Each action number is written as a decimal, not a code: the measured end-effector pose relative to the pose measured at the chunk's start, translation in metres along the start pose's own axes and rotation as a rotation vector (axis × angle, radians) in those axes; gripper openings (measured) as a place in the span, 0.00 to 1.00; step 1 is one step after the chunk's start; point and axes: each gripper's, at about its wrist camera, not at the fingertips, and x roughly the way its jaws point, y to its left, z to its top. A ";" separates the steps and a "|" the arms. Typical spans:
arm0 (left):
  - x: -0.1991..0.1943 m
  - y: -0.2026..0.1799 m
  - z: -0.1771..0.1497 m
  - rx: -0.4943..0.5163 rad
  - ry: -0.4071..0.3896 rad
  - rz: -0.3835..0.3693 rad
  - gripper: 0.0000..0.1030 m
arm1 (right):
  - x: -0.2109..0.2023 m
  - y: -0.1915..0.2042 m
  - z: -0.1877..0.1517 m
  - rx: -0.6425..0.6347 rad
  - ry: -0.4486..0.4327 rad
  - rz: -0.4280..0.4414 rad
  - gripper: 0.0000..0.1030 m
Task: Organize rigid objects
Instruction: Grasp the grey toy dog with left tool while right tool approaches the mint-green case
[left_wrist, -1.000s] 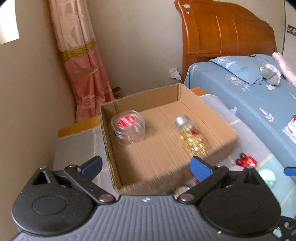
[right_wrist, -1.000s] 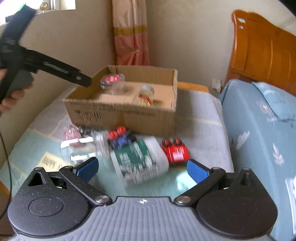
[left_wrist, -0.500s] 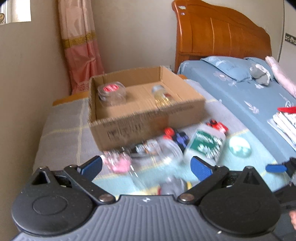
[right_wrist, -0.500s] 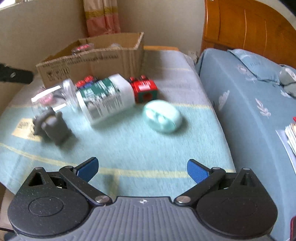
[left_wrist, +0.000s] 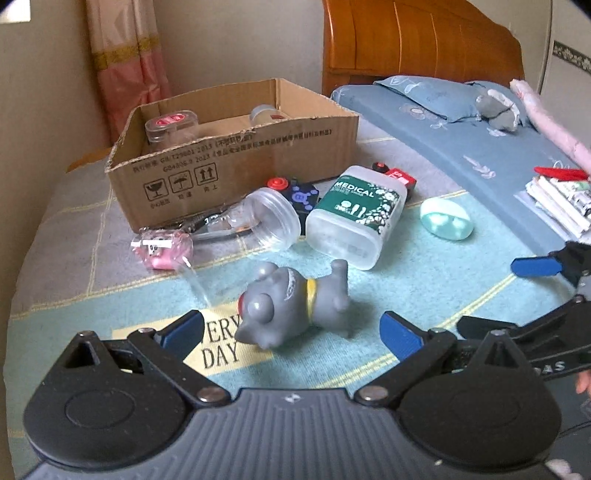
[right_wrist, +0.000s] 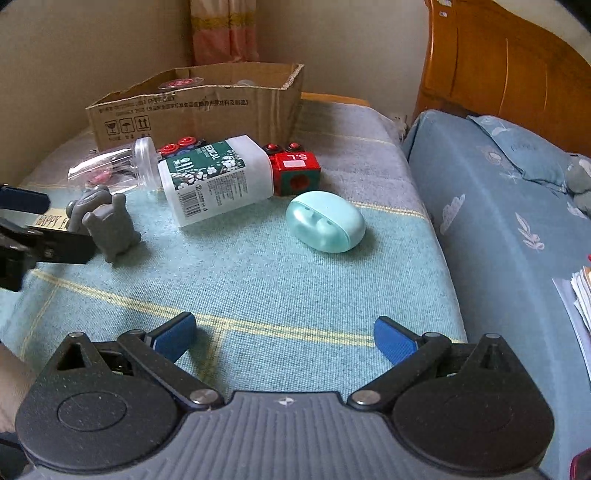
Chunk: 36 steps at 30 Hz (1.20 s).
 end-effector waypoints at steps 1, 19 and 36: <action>0.003 0.000 0.000 0.002 0.002 0.006 0.97 | 0.000 0.000 -0.001 -0.006 -0.008 0.005 1.00; 0.026 0.004 0.002 -0.089 0.032 0.005 0.71 | 0.028 -0.026 0.029 -0.140 0.002 0.136 1.00; 0.017 0.017 -0.008 -0.126 0.045 0.018 0.72 | 0.064 -0.021 0.069 -0.241 0.019 0.228 1.00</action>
